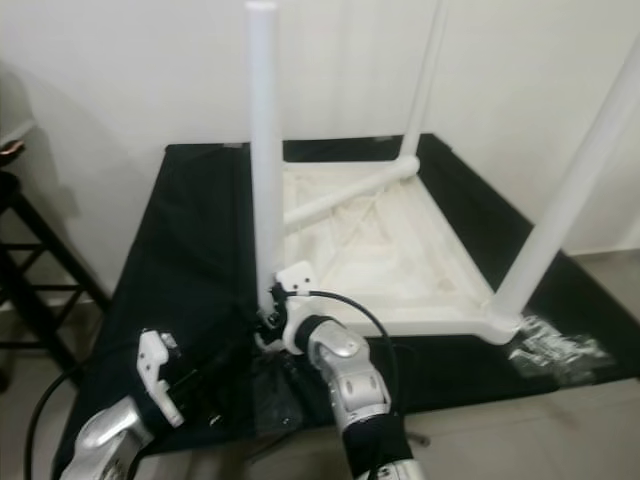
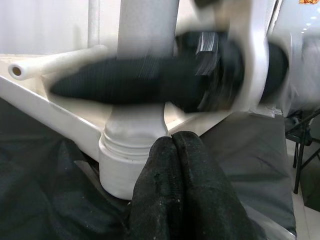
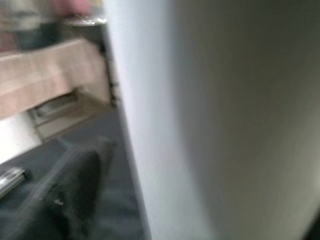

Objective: Building children table

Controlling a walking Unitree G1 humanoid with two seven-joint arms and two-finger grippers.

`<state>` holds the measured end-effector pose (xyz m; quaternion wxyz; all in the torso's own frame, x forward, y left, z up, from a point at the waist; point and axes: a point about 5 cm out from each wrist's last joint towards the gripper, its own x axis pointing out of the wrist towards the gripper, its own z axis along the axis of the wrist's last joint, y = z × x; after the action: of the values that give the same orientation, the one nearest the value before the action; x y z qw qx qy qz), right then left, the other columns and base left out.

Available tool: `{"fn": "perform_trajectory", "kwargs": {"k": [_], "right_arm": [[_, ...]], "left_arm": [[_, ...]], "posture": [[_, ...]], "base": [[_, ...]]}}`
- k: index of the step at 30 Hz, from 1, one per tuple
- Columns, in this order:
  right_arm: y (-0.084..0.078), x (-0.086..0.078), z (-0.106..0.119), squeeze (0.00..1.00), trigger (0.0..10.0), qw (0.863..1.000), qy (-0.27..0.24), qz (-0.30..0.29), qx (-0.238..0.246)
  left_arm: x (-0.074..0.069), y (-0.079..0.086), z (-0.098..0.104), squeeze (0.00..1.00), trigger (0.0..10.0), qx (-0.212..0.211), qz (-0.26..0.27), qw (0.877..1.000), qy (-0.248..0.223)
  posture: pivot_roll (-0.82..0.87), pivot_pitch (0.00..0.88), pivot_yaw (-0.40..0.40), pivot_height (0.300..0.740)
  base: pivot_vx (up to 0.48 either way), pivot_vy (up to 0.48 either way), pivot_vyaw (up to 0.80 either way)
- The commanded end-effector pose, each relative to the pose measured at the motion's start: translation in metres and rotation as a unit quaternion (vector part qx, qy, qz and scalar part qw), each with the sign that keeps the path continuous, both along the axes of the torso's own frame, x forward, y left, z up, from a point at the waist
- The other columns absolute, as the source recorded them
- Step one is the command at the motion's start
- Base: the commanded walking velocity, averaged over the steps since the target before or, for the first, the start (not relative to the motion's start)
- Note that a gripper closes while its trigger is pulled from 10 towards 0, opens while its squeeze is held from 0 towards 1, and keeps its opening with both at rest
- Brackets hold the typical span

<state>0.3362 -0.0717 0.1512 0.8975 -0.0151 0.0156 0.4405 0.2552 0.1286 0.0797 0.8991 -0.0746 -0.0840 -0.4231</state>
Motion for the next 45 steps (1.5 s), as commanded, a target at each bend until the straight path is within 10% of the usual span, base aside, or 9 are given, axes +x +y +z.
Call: {"fn": "perform_trajectory", "kwargs": {"k": [1, 2, 3, 4, 12, 13, 32, 37, 45], "right_arm": [[-0.003, 0.007, 0.015, 0.76, 10.0, 0.999, -0.028, 0.024, 0.018], [-0.003, 0.007, 0.015, 0.76, 10.0, 0.999, -0.028, 0.024, 0.018], [-0.008, 0.014, 0.022, 0.10, 10.0, 0.999, -0.035, 0.029, 0.021], [-0.012, 0.020, 0.028, 0.00, 10.0, 0.998, -0.042, 0.040, 0.017], [-0.022, 0.032, 0.040, 0.00, 9.3, 0.994, -0.047, 0.097, -0.010], [-0.024, 0.033, 0.042, 0.00, 0.0, 0.994, -0.045, 0.104, -0.008], [-0.070, 0.020, 0.013, 0.00, 0.0, 0.989, -0.004, 0.135, -0.051], [-0.061, -0.015, -0.064, 0.00, 0.0, 0.964, 0.116, -0.222, -0.084], [-0.059, -0.038, -0.072, 0.00, 0.0, 0.949, 0.129, -0.279, -0.075]], "left_arm": [[0.000, 0.003, -0.002, 0.00, 10.0, 0.006, 0.001, 1.000, 0.005], [0.000, 0.003, -0.002, 0.00, 10.0, 0.006, 0.001, 1.000, 0.005], [-0.001, 0.002, -0.002, 0.00, 10.0, 0.006, 0.001, 1.000, 0.004], [-0.001, 0.002, -0.002, 0.00, 10.0, 0.006, 0.002, 1.000, 0.004], [-0.001, 0.000, -0.002, 0.00, 10.0, 0.007, 0.001, 1.000, 0.004], [-0.001, 0.000, -0.002, 0.00, 10.0, 0.007, 0.000, 1.000, 0.004], [0.000, 0.000, -0.002, 0.00, 10.0, 0.009, 0.001, 1.000, 0.002], [-0.003, 0.002, -0.003, 0.00, 10.0, 0.007, 0.000, 1.000, 0.003], [-0.002, 0.002, -0.003, 0.00, 10.0, 0.015, -0.007, 1.000, 0.005]], "posture": [[0.08, 0.000, -0.041, 0.740], [0.08, 0.000, -0.041, 0.740], [0.10, 0.000, -0.050, 0.740], [0.10, 0.000, -0.050, 0.740], [0.11, 0.000, -0.053, 0.740], [0.11, 0.000, -0.053, 0.740], [0.09, 0.000, -0.051, 0.740], [0.09, 0.000, -0.058, 0.740], [0.08, 0.000, -0.051, 0.740]], "base": [[0.000, 0.000, 0.00], [0.000, 0.000, 0.00], [0.000, 0.000, 0.00], [0.000, 0.000, 0.00], [0.000, 0.000, 0.00], [0.000, 0.000, 0.00], [0.000, 0.000, 0.00], [0.000, 0.000, 0.00], [0.000, 0.000, 0.00]]}}
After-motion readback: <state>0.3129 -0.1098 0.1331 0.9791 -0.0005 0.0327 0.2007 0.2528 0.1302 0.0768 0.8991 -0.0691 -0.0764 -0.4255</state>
